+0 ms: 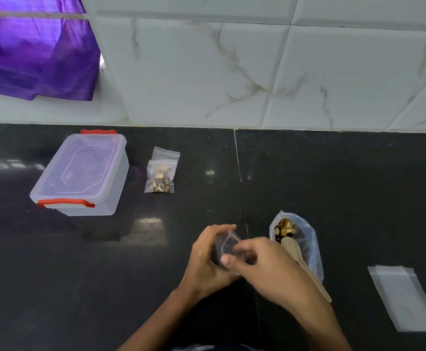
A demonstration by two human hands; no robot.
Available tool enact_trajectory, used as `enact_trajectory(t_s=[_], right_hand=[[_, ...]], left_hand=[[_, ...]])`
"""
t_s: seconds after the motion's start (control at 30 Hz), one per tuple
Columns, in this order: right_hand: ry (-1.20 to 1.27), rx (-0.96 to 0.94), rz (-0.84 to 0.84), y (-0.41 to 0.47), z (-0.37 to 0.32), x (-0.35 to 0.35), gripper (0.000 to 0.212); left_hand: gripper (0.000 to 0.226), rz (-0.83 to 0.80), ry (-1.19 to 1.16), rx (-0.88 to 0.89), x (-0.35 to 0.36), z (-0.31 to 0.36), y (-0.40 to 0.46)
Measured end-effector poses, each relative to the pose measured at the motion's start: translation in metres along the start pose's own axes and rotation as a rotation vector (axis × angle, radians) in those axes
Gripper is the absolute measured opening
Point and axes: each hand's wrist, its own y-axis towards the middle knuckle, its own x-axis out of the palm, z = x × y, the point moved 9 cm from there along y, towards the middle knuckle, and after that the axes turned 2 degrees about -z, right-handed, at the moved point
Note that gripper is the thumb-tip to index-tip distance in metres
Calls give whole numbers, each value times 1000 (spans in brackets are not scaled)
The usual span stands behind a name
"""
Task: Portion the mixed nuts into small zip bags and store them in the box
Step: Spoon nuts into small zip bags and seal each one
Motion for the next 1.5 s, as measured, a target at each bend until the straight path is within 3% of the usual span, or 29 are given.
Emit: enact_trajectory(t_s=[0.13, 0.3, 0.4, 0.5, 0.57, 0.63, 0.83, 1.0, 1.17, 1.27, 1.37, 1.5], right_hand=[[136, -15, 60, -9, 6, -16, 17], [250, 120, 245, -23, 48, -53, 20], [122, 323, 291, -31, 91, -64, 39], [-37, 554, 118, -38, 134, -50, 70], [-35, 614, 12, -41, 146, -34, 74], [-13, 606, 2, -40, 149, -24, 65], [106, 544, 226, -40, 146, -31, 33], [115, 396, 563, -45, 126, -64, 3], [64, 339, 776, -44, 117, -73, 10], [38, 331, 740, -36, 121, -64, 16], [46, 327, 675, -29, 126, -55, 3], [12, 163, 850, -36, 113, -61, 8]], left_hand=[[75, 50, -19, -14, -5, 0, 0], [52, 118, -4, 104, -11, 13, 0], [60, 132, -27, 71, -12, 10, 0], [70, 114, -47, 53, -8, 12, -1], [72, 105, -57, 49, -4, 13, -1], [74, 95, -61, 46, -2, 12, 0], [80, 34, -66, -7, 13, 7, 3], [72, -28, -119, -45, 29, 8, 7], [63, -105, -169, -114, 50, 6, 21], [60, -164, -176, -179, 63, -2, 32], [57, -211, -186, -234, 76, -11, 40], [58, -260, -217, -290, 90, -21, 46]])
